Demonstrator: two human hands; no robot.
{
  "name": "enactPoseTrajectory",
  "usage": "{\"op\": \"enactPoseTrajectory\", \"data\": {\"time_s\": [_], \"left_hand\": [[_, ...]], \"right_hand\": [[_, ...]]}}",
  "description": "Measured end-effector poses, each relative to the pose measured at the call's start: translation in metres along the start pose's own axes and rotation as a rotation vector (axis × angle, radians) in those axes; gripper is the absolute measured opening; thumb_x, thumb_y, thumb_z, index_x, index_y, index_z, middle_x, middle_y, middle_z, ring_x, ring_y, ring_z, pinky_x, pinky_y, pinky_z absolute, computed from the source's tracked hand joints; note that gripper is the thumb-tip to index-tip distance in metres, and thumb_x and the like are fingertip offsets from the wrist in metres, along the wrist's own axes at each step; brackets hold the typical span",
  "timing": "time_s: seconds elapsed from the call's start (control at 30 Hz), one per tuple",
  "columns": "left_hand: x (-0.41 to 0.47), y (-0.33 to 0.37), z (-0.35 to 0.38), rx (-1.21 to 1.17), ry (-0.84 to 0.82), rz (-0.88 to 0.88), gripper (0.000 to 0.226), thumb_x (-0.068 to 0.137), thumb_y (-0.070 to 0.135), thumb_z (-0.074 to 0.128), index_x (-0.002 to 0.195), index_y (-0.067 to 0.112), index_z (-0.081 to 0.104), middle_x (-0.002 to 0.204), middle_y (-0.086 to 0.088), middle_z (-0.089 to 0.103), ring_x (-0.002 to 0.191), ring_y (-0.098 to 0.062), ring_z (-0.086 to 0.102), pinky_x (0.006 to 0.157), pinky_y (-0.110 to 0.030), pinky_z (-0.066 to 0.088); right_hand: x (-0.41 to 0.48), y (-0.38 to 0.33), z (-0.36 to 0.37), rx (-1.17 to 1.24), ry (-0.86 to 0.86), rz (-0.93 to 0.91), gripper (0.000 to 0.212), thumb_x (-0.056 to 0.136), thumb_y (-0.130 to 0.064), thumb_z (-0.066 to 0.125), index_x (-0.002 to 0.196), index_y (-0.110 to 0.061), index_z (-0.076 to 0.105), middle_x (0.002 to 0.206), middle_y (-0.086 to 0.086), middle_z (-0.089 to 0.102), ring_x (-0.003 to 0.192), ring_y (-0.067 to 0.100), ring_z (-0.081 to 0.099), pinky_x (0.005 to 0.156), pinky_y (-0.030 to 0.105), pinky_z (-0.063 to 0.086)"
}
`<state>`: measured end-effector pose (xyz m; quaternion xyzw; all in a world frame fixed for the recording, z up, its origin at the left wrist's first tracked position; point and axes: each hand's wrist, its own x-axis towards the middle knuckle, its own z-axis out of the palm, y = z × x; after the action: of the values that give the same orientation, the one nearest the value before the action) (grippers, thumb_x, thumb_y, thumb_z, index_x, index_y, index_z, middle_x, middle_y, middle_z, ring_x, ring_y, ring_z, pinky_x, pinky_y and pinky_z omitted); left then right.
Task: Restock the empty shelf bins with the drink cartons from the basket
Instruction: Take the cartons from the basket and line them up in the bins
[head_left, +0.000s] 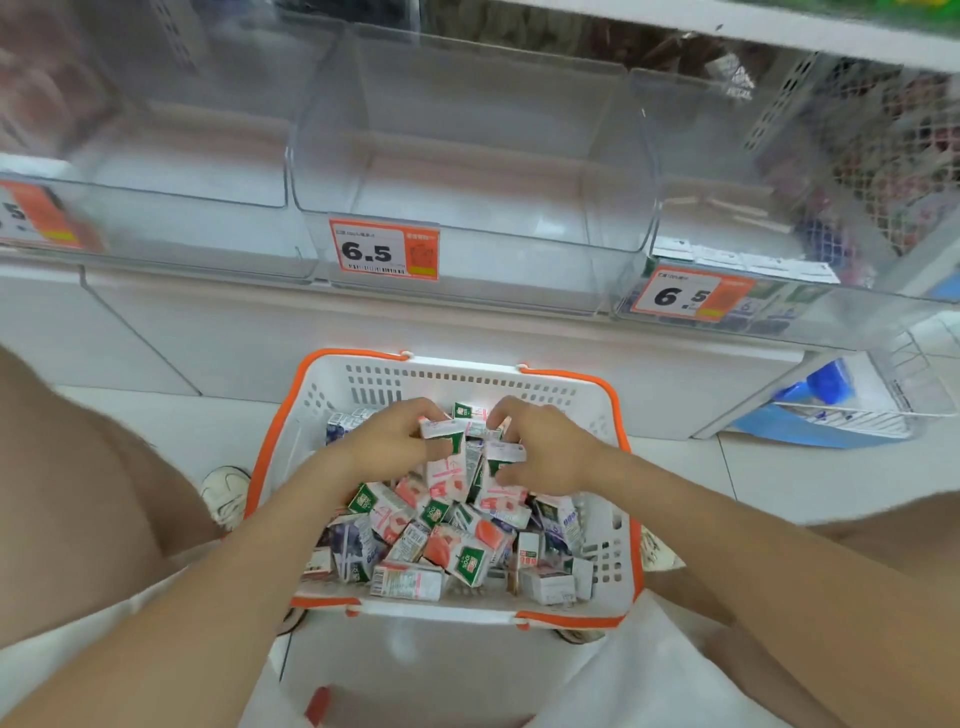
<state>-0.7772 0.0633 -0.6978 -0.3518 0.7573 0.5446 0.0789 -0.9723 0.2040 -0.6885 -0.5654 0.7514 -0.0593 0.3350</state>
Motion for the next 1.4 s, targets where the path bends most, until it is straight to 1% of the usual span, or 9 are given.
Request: {"op": "enactPoseTrajectory", "data": {"time_s": [0.17, 0.3, 0.57, 0.7, 0.8, 0.9, 1.0, 1.23, 1.4], "left_hand": [[-0.034, 0.043, -0.041, -0.090, -0.007, 0.073, 0.009, 0.098, 0.037, 0.073, 0.106, 0.038, 0.070, 0.096, -0.006, 0.072, 0.085, -0.023, 0.068, 0.094, -0.048, 0.058], [-0.058, 0.072, -0.076, -0.022, 0.054, 0.160, 0.011, 0.102, 0.030, 0.069, 0.111, 0.024, 0.068, 0.097, -0.008, 0.070, 0.080, -0.019, 0.070, 0.080, -0.037, 0.062], [-0.107, 0.087, -0.166, 0.140, 0.505, 0.435, 0.012, 0.094, 0.033, 0.070, 0.099, 0.023, 0.068, 0.092, 0.003, 0.073, 0.079, -0.019, 0.068, 0.074, -0.042, 0.054], [-0.123, 0.074, -0.222, 0.150, 0.761, 0.562, 0.013, 0.098, 0.024, 0.070, 0.111, 0.028, 0.068, 0.102, 0.009, 0.071, 0.094, -0.014, 0.068, 0.083, -0.040, 0.056], [-0.124, 0.057, -0.263, 0.207, 0.895, 0.587, 0.028, 0.100, 0.013, 0.066, 0.125, 0.026, 0.064, 0.115, 0.009, 0.069, 0.105, -0.016, 0.067, 0.092, -0.043, 0.057], [-0.120, 0.040, -0.300, 0.395, 1.001, 0.505, 0.038, 0.100, 0.007, 0.063, 0.134, 0.023, 0.060, 0.128, 0.002, 0.063, 0.118, -0.021, 0.060, 0.103, -0.043, 0.051], [-0.114, 0.026, -0.325, 0.473, 0.992, 0.448, 0.041, 0.099, 0.001, 0.064, 0.136, 0.019, 0.061, 0.130, -0.002, 0.059, 0.121, -0.023, 0.057, 0.103, -0.030, 0.044], [-0.095, 0.007, -0.338, 0.714, 0.662, 0.129, 0.072, 0.085, -0.019, 0.052, 0.140, 0.028, 0.062, 0.138, 0.005, 0.064, 0.117, -0.018, 0.068, 0.085, -0.034, 0.052], [-0.089, 0.007, -0.339, 0.847, 0.633, -0.027, 0.068, 0.092, -0.008, 0.045, 0.146, 0.033, 0.054, 0.140, 0.000, 0.063, 0.133, -0.029, 0.050, 0.112, -0.052, 0.031]], "right_hand": [[-0.018, -0.038, -0.040, 0.324, 0.264, -0.078, 0.034, 0.088, -0.031, 0.083, 0.115, -0.027, 0.063, 0.105, -0.005, 0.069, 0.089, 0.020, 0.067, 0.076, 0.034, 0.054], [-0.023, -0.066, -0.056, 0.428, 0.384, -0.126, 0.030, 0.090, -0.035, 0.079, 0.117, -0.035, 0.067, 0.107, -0.014, 0.070, 0.090, 0.014, 0.067, 0.076, 0.029, 0.050], [-0.014, -0.161, -0.086, 0.683, 0.720, -0.275, 0.041, 0.089, -0.034, 0.082, 0.127, -0.037, 0.068, 0.105, -0.012, 0.076, 0.091, 0.020, 0.071, 0.084, 0.040, 0.060], [0.009, -0.217, -0.105, 0.633, 0.828, -0.391, 0.024, 0.088, -0.023, 0.082, 0.108, -0.034, 0.074, 0.093, -0.014, 0.077, 0.083, 0.008, 0.072, 0.080, 0.035, 0.060], [0.029, -0.254, -0.119, 0.528, 0.847, -0.479, 0.024, 0.091, -0.020, 0.078, 0.113, -0.027, 0.072, 0.098, -0.017, 0.074, 0.089, 0.001, 0.069, 0.079, 0.021, 0.055], [0.055, -0.282, -0.126, 0.409, 0.872, -0.507, 0.029, 0.092, -0.020, 0.075, 0.119, -0.026, 0.067, 0.105, -0.019, 0.071, 0.098, 0.003, 0.066, 0.086, 0.022, 0.053], [0.085, -0.302, -0.128, 0.283, 0.926, -0.539, 0.029, 0.095, -0.016, 0.071, 0.123, -0.021, 0.064, 0.112, -0.009, 0.067, 0.103, 0.011, 0.061, 0.090, 0.030, 0.050], [0.149, -0.323, -0.128, -0.111, 0.750, -0.385, 0.030, 0.102, -0.023, 0.064, 0.130, -0.013, 0.059, 0.121, 0.009, 0.062, 0.111, 0.034, 0.059, 0.086, 0.041, 0.046], [0.179, -0.331, -0.119, -0.052, 0.531, -0.253, 0.019, 0.099, -0.022, 0.062, 0.108, -0.006, 0.068, 0.101, 0.017, 0.070, 0.103, 0.040, 0.060, 0.080, 0.042, 0.051]]}}
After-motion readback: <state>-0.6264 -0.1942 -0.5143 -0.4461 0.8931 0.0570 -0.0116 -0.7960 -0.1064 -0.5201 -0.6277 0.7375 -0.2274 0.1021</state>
